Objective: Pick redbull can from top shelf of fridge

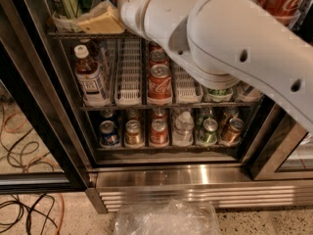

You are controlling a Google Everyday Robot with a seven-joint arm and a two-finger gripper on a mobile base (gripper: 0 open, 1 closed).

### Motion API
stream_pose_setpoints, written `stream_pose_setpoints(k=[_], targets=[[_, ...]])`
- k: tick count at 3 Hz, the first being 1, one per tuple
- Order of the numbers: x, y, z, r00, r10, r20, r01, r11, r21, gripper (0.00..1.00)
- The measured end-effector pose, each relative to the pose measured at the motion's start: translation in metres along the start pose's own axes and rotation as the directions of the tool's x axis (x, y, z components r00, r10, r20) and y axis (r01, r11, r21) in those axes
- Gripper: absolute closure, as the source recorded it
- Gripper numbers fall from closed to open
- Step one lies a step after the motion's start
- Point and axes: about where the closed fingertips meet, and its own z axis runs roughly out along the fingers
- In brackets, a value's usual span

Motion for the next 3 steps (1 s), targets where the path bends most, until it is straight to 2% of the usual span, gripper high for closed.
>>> stream_pose_setpoints(k=[1,3], targets=[[-0.0106,0.0136,0.0117,0.998,0.04,0.048,-0.04,0.9992,-0.007,0.0],[-0.0065,0.0116,0.009,0.998,0.04,0.046,-0.04,0.9992,0.007,0.0]])
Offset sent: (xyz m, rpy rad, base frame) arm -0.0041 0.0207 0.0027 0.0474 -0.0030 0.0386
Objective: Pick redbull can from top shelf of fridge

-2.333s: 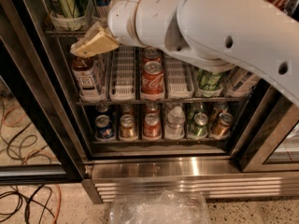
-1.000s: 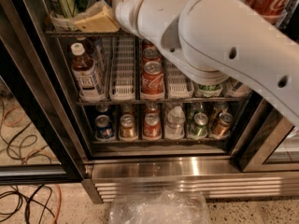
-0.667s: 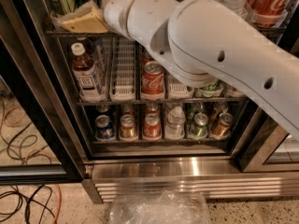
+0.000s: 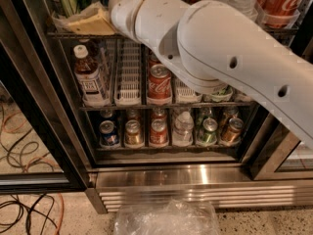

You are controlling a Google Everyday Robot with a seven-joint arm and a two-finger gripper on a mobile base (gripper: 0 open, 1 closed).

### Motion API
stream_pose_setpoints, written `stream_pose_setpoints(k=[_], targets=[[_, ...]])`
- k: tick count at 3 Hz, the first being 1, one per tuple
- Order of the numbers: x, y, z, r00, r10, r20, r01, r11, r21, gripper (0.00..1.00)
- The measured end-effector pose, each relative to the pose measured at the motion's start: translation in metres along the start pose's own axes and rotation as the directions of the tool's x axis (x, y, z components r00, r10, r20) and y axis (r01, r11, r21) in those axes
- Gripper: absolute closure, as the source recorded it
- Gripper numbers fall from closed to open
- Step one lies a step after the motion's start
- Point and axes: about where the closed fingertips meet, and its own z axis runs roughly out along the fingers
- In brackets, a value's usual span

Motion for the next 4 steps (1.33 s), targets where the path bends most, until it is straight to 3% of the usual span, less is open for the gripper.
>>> stream_pose_setpoints(k=[1,3,4], targets=[[0.003,-0.011,-0.008,1.0,-0.008,0.013,0.008,0.9985,0.054,0.0],[0.001,-0.016,-0.013,1.0,-0.025,0.011,0.025,0.9987,0.045,0.0],[0.007,-0.028,-0.028,0.998,-0.066,-0.007,0.066,0.9972,0.034,0.0]])
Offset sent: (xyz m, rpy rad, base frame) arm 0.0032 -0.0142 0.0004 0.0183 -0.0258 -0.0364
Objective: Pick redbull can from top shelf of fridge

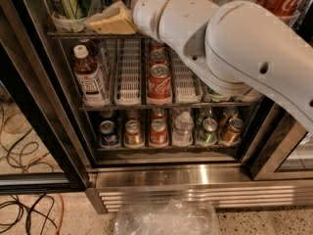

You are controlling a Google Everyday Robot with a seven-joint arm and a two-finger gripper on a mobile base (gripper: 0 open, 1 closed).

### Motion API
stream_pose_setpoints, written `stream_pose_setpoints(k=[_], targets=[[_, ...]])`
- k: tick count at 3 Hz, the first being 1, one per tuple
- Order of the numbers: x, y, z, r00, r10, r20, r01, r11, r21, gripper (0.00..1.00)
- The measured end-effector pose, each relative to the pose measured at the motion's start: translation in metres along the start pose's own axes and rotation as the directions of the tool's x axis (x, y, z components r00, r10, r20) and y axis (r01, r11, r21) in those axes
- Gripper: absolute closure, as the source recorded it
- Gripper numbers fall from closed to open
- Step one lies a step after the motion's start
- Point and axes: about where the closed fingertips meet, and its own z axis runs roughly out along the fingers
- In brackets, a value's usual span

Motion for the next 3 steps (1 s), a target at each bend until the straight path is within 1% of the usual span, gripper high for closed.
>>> stream_pose_setpoints(k=[1,2,3], targets=[[0.012,0.008,-0.01,1.0,-0.011,-0.028,0.009,0.9975,-0.07,0.0],[0.009,0.008,-0.009,1.0,-0.008,-0.02,0.007,0.9975,-0.07,0.0],[0.006,0.021,-0.003,1.0,-0.005,-0.006,0.004,0.9903,-0.139,0.0]])
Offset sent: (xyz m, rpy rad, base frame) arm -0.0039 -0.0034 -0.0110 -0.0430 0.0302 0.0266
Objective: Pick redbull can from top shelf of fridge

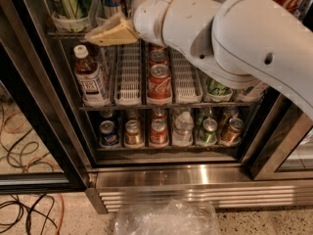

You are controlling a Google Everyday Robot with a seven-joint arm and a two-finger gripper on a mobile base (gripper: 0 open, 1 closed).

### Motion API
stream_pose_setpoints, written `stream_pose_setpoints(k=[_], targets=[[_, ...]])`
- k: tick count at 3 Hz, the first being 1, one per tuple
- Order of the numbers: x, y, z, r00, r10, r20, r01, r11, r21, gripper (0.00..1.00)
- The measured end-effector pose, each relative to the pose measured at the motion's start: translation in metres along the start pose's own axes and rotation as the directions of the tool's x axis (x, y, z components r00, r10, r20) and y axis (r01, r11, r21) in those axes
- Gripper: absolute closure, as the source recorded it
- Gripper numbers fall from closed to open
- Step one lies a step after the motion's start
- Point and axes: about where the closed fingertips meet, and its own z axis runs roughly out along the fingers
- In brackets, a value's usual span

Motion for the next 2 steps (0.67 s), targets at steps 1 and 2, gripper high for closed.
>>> stream_pose_setpoints(k=[1,2], targets=[[0.0027,0.0168,0.0034,1.0,0.006,-0.008,-0.007,0.9968,-0.079,0.0],[0.0027,0.0169,0.0034,1.0,0.006,-0.008,-0.007,0.9968,-0.079,0.0]])
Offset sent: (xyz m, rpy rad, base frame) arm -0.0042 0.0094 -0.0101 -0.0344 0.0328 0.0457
